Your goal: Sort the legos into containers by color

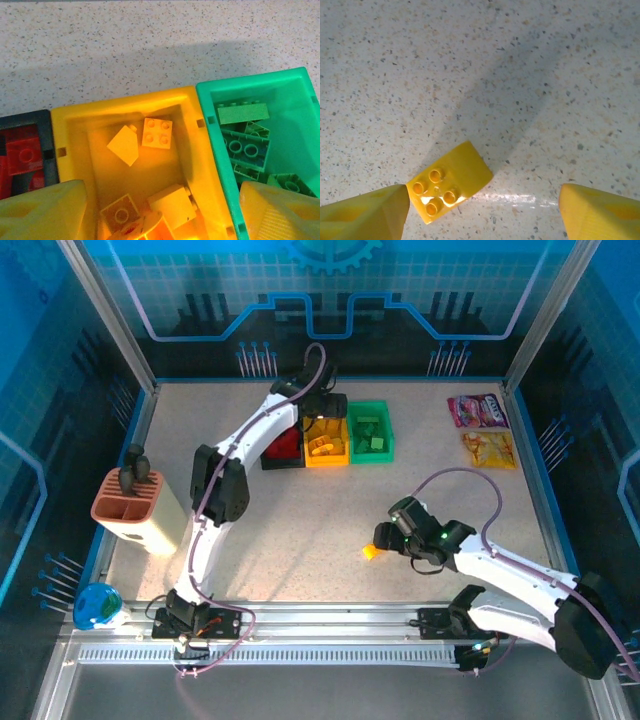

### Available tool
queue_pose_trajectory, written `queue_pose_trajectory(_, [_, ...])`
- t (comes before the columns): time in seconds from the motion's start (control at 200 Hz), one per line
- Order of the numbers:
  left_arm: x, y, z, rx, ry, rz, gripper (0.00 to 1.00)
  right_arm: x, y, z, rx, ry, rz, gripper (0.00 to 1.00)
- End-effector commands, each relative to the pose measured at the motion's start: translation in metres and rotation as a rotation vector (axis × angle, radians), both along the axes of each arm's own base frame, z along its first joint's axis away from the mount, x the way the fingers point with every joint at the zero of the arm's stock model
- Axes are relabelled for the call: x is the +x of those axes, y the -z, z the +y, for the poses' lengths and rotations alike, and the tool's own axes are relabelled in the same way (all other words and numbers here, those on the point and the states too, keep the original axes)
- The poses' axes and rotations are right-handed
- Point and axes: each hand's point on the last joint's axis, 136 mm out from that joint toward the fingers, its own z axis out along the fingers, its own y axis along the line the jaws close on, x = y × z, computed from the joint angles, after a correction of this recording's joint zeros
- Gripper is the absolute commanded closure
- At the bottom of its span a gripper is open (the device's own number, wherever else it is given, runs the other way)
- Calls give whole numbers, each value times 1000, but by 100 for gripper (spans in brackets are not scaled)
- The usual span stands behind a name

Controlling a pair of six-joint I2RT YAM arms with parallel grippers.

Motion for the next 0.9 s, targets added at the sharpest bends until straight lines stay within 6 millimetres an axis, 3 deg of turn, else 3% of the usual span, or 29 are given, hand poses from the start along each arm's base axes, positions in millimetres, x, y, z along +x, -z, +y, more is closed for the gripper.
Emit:
queue_pose_trajectory(0.0, [-19,-61,4,-24,24,-111,20,-8,-2,-9,-37,44,11,20])
queue_pose_trajectory(0.275, [-74,-117,23,-111,29,-275,19,-13,-1,-10,-46,82,34,20])
queue_pose_trajectory(0.505, [-124,-137,49,-157,30,-385,18,-8,5,7,1,70,46,25])
queue_pose_trajectory(0.896, [-192,-116,95,-169,-27,-416,17,-2,24,51,-43,10,116,24])
